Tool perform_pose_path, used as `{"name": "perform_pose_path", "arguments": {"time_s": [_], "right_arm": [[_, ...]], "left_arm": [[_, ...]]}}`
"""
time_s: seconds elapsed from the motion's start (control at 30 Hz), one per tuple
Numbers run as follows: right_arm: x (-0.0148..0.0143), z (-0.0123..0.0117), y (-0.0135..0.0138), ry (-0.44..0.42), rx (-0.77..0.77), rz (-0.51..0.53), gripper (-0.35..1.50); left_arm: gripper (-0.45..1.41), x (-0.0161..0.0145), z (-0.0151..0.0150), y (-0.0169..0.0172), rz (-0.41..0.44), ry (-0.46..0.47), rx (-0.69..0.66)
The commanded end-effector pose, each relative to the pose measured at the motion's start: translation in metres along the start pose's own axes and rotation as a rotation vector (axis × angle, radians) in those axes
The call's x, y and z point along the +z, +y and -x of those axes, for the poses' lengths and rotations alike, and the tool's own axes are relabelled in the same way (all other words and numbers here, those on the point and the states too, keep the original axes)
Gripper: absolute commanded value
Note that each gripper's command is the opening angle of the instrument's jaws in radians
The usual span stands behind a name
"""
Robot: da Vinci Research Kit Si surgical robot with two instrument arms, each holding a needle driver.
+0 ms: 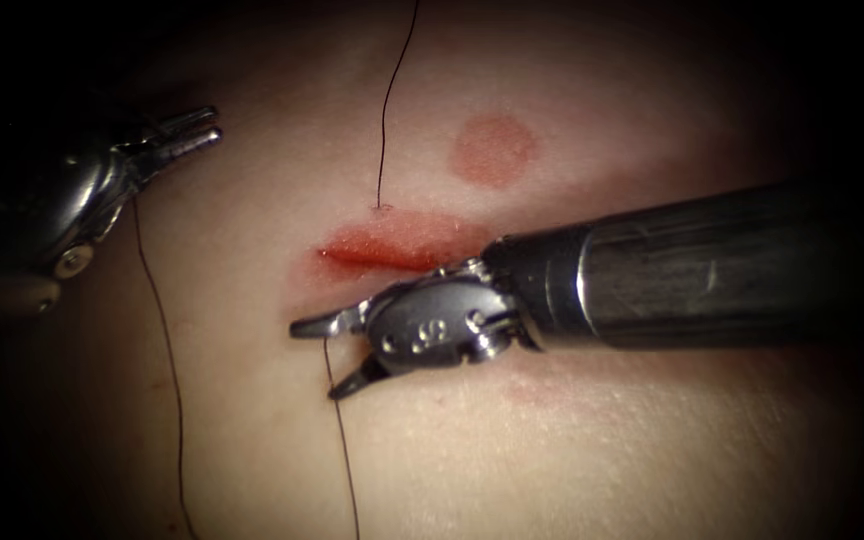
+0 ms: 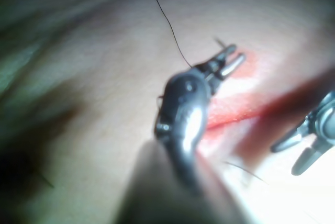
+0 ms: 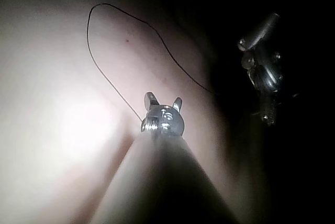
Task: Wound Closure
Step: Use the right gripper to pull the suture through.
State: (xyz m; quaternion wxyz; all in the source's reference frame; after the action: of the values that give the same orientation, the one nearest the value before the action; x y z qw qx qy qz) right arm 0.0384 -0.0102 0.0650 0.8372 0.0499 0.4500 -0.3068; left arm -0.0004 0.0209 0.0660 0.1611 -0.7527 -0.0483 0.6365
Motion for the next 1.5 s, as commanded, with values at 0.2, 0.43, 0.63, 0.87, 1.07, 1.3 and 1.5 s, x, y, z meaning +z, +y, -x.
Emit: {"name": "perform_pose_path", "arguments": {"time_s": [0.2, 0.43, 0.63, 0.87, 1.07, 1.3, 1.5], "right_arm": [[0.0035, 0.0014, -0.0021, -0.039, -0.034, -0.069, 1.19], [0.0020, 0.0028, -0.0025, -0.055, -0.035, -0.096, 1.16], [0.0014, 0.0024, -0.0023, -0.043, -0.032, -0.066, 1.16], [0.0035, 0.0023, -0.0026, -0.067, -0.048, -0.077, 1.14], [0.0055, 0.0027, -0.0029, -0.093, -0.091, -0.082, 1.14], [0.0070, 0.0031, -0.0033, -0.128, -0.121, -0.099, 1.13], [0.0081, 0.0037, -0.0035, -0.147, -0.129, -0.113, 1.11]], "left_arm": [[-0.35, 0.0001, 0.0007, -0.0001, 0.001, -0.002, -0.008], [-0.35, -0.0001, 0.0007, -0.0002, 0.001, -0.004, -0.008], [-0.35, 0.0004, 0.0009, -0.0002, -0.004, -0.004, -0.007], [-0.35, 0.0004, 0.0009, -0.0002, -0.005, -0.004, -0.007], [-0.35, 0.0002, 0.0008, -0.0001, -0.003, -0.005, -0.008], [-0.35, 0.0001, 0.0007, -0.0001, -0.002, -0.005, -0.014], [-0.35, 0.0001, 0.0007, -0.0001, -0.001, -0.005, -0.013]]}}
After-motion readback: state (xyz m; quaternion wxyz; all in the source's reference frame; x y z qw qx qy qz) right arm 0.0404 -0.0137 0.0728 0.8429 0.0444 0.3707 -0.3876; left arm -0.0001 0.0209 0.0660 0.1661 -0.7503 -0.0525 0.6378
